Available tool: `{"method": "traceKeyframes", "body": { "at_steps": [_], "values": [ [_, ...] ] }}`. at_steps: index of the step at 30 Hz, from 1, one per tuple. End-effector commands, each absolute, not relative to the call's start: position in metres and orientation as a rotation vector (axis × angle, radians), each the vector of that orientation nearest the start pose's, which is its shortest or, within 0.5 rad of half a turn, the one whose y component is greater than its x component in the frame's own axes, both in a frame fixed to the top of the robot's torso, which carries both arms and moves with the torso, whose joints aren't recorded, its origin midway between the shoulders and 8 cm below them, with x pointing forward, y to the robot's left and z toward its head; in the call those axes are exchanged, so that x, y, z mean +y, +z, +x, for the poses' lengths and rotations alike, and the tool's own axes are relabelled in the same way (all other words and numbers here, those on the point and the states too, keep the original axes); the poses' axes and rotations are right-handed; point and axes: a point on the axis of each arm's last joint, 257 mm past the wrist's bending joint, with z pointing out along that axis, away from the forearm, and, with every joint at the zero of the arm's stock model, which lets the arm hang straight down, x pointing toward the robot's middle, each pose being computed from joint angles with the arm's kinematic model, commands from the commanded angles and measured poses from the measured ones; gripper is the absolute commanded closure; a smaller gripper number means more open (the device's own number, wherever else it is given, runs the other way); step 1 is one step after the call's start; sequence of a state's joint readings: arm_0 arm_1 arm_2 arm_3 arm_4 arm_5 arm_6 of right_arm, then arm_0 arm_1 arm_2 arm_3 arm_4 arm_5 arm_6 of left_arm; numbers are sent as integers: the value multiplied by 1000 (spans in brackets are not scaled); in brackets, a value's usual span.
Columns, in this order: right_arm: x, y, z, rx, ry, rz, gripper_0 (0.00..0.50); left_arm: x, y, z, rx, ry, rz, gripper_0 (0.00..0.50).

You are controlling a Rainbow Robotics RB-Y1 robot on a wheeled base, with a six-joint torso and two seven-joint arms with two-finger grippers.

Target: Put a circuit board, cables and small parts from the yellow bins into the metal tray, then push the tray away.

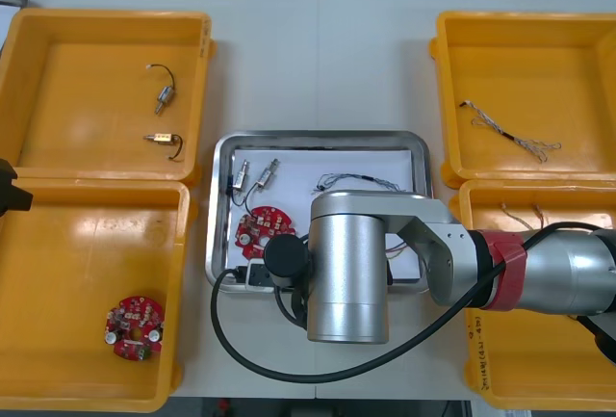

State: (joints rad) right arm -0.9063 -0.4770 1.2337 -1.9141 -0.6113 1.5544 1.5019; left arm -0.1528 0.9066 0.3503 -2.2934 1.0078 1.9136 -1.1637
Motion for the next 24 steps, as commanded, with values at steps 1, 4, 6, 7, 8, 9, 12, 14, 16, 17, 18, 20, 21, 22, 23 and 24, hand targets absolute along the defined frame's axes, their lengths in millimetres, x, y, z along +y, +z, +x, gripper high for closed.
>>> {"method": "traceKeyframes", "body": {
  "at_steps": [1, 4, 6, 7, 8, 9, 12, 14, 16, 17, 18, 20, 21, 22, 23, 24],
  "values": [
    [5, -305, 351, 2002, -311, -1921, 500, 376, -113, 355, 2621, 95, 71, 0],
    [8, -302, 352, 1991, -314, -1922, 500, 376, -113, 355, 2621, 95, 71, 0],
    [9, -299, 355, 1978, -323, -1923, 500, 376, -113, 355, 2621, 95, 71, 0],
    [9, -299, 355, 1978, -323, -1923, 500, 376, -113, 355, 2621, 95, 71, 0],
    [9, -297, 357, 1972, -329, -1926, 500, 376, -113, 355, 2621, 95, 71, 0],
    [9, -297, 357, 1970, -329, -1928, 500, 376, -113, 355, 2621, 95, 71, 0],
    [9, -295, 358, 1964, -334, -1935, 500, 376, -113, 355, 2621, 95, 71, 0],
    [8, -292, 361, 1953, -341, -1945, 500, 376, -113, 355, 2621, 95, 71, 0],
    [6, -291, 362, 1945, -356, -1959, 500, 376, -113, 355, 2621, 95, 71, 0],
    [5, -290, 364, 1929, -372, -1969, 500, 376, -113, 355, 2621, 95, 71, 0],
    [5, -290, 364, 1923, -379, -1974, 500, 376, -113, 355, 2621, 95, 71, 0],
    [2, -288, 368, 1903, -410, -1986, 500, 376, -113, 355, 2621, 95, 71, 0],
    [1, -288, 369, 1904, -414, -1984, 500, 376, -113, 355, 2621, 95, 71, 0],
    [-1, -287, 371, 1906, -420, -1981, 500, 376, -113, 355, 2621, 95, 71, 0],
    [-1, -286, 372, 1903, -424, -1981, 500, 376, -113, 355, 2621, 95, 71, 0],
    [-2, -286, 372, 1905, -424, -1981, 500, 376, -113, 355, 2621, 95, 71, 0]
  ]
}}
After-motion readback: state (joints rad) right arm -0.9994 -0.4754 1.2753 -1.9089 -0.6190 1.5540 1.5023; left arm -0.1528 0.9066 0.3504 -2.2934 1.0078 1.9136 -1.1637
